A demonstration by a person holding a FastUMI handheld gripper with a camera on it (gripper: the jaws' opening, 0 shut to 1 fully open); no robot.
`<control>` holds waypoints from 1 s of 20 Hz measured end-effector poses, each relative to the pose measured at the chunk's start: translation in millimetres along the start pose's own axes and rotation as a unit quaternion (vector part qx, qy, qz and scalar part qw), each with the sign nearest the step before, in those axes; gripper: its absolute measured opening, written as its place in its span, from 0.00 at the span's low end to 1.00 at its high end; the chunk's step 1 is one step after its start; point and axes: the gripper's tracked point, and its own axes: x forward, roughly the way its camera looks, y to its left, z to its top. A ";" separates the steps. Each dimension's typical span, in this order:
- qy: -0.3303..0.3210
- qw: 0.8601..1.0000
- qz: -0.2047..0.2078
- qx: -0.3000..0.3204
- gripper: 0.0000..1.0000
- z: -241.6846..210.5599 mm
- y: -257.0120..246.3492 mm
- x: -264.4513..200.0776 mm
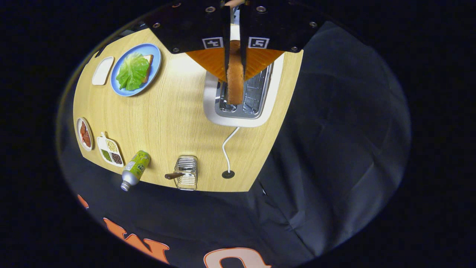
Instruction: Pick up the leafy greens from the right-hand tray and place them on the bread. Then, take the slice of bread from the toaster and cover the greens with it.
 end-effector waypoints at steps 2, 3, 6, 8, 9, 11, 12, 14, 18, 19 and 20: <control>-0.014 1.000 0.016 0.004 0.10 5.3 -3.2 -11.6; -0.020 1.000 0.023 0.006 0.10 7.3 -6.0 -17.9; -0.044 0.998 0.045 0.012 0.10 9.2 -15.5 -34.4; -0.045 0.996 0.069 0.017 0.10 4.1 -18.4 -44.0; -0.049 0.995 0.078 0.023 0.10 4.4 -21.5 -48.4; -0.066 0.993 0.090 0.037 0.10 7.9 -38.7 -62.0; -0.074 0.992 0.095 0.044 0.10 9.6 -44.6 -67.5; -0.086 0.989 0.105 0.057 0.10 11.3 -62.2 -74.7; -0.097 0.988 0.090 0.080 0.10 0.1 -117.3 -58.4; -0.085 0.988 0.091 0.090 0.10 -8.3 -129.5 -50.7; -0.075 0.988 0.094 0.100 0.10 -15.2 -138.5 -45.3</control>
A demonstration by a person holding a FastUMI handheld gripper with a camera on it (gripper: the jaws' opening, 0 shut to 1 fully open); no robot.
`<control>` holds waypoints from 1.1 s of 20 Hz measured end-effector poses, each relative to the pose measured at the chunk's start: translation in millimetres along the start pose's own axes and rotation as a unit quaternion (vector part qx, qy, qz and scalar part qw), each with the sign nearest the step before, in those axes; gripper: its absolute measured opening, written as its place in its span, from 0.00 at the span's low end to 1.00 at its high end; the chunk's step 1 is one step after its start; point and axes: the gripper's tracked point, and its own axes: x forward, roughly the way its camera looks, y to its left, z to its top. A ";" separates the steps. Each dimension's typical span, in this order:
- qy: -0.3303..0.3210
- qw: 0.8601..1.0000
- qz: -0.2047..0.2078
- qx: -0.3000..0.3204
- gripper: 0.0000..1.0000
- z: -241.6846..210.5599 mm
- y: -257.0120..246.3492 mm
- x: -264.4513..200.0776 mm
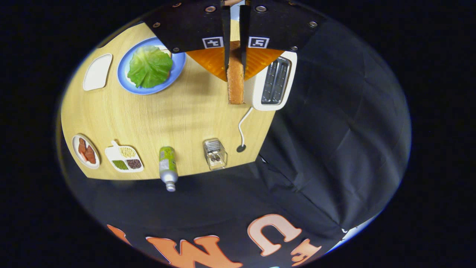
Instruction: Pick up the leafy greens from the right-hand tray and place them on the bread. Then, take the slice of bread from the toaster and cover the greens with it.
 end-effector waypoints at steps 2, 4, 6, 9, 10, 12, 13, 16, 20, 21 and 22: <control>0.006 1.000 -0.004 0.015 0.10 -4.4 -26.6 5.7; 0.003 1.000 -0.012 0.016 0.10 -12.0 -50.3 10.3; 0.012 1.000 -0.010 0.017 0.10 -25.7 -64.6 11.5; 0.011 1.000 -0.003 0.010 0.10 -34.4 -83.2 12.7; 0.007 1.000 -0.004 0.004 0.10 -37.8 -88.3 10.7; 0.004 1.000 -0.007 -0.009 0.10 -43.0 -101.6 8.1; 0.003 1.000 -0.008 -0.014 0.10 -45.2 -108.7 7.8; 0.003 1.000 -0.008 -0.019 0.10 -51.2 -128.1 7.1; 0.017 1.000 0.006 -0.009 0.10 -60.8 -147.2 15.0; 0.019 1.000 0.006 -0.007 0.10 -61.9 -153.1 16.9; 0.017 1.000 0.007 -0.006 0.10 -62.0 -159.1 17.0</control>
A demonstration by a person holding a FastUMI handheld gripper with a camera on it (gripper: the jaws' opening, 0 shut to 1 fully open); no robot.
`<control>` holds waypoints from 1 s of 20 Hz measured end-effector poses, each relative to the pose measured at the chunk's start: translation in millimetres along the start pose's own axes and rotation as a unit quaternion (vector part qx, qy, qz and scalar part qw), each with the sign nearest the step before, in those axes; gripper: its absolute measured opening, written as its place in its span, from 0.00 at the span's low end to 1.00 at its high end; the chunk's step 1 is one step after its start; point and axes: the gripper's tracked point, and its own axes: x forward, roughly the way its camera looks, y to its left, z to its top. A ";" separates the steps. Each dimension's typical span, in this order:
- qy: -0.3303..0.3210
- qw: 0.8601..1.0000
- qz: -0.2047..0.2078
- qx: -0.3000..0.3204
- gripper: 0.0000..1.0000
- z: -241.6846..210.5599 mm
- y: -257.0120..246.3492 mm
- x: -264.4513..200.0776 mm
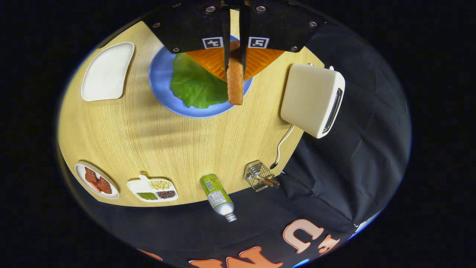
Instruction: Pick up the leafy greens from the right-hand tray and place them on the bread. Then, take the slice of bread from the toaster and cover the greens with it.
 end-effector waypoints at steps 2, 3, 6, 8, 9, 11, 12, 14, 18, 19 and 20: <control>0.001 1.000 -0.004 0.010 0.10 -2.2 -13.8 1.3; 0.000 1.000 -0.009 0.012 0.10 -3.3 -20.5 1.5; -0.006 1.000 -0.021 0.011 0.12 -9.3 -39.5 5.3; -0.014 0.999 -0.029 0.005 0.14 -11.5 -47.7 9.2; -0.017 0.999 -0.038 -0.005 0.16 -11.9 -52.5 10.4; -0.029 0.997 -0.060 -0.038 0.24 -12.7 -66.3 7.3; -0.036 0.995 -0.069 -0.054 0.31 -11.8 -68.5 7.8; -0.048 0.991 -0.092 -0.081 0.40 -10.4 -66.5 12.1; -0.088 0.977 -0.142 -0.130 0.67 5.3 -80.6 6.8; -0.101 0.975 -0.144 -0.135 0.71 11.0 -78.9 2.0; -0.118 0.973 -0.143 -0.139 0.76 17.6 -74.6 -4.9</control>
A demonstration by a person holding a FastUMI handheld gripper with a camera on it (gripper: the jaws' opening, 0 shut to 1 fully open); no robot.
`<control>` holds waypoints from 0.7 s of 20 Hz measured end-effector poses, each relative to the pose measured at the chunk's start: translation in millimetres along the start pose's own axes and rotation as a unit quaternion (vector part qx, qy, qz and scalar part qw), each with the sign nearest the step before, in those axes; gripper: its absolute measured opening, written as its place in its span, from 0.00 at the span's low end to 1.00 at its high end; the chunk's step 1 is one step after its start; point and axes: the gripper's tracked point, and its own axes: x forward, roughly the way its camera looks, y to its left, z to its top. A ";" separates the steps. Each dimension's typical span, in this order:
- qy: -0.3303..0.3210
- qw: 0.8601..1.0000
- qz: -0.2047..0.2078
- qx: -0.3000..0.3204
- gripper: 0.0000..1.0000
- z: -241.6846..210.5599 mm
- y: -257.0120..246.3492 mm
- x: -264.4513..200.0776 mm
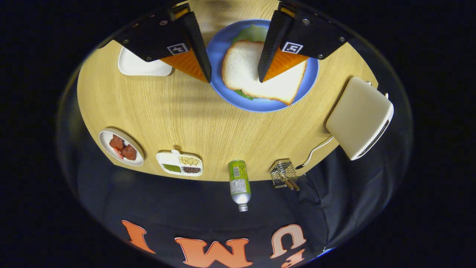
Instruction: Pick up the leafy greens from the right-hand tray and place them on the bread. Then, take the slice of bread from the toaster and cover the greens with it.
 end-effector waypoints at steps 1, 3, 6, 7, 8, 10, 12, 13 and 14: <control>-0.019 1.000 -0.005 -0.002 0.77 9.6 -2.1 -8.1; -0.066 0.997 -0.027 -0.008 0.81 34.6 -12.9 -25.8; -0.137 0.990 -0.046 -0.008 0.84 71.8 -21.6 -64.0; -0.159 0.986 -0.045 -0.009 0.84 83.0 -20.2 -79.3; -0.184 0.982 -0.046 -0.011 0.84 95.1 -20.9 -96.9; -0.234 0.970 -0.056 -0.021 0.84 116.5 -24.3 -129.3; -0.282 0.957 -0.065 -0.026 0.86 133.8 -25.0 -160.4; -0.305 0.950 -0.065 -0.026 0.86 140.7 -24.2 -176.2; -0.328 0.942 -0.067 -0.027 0.88 147.4 -24.3 -192.1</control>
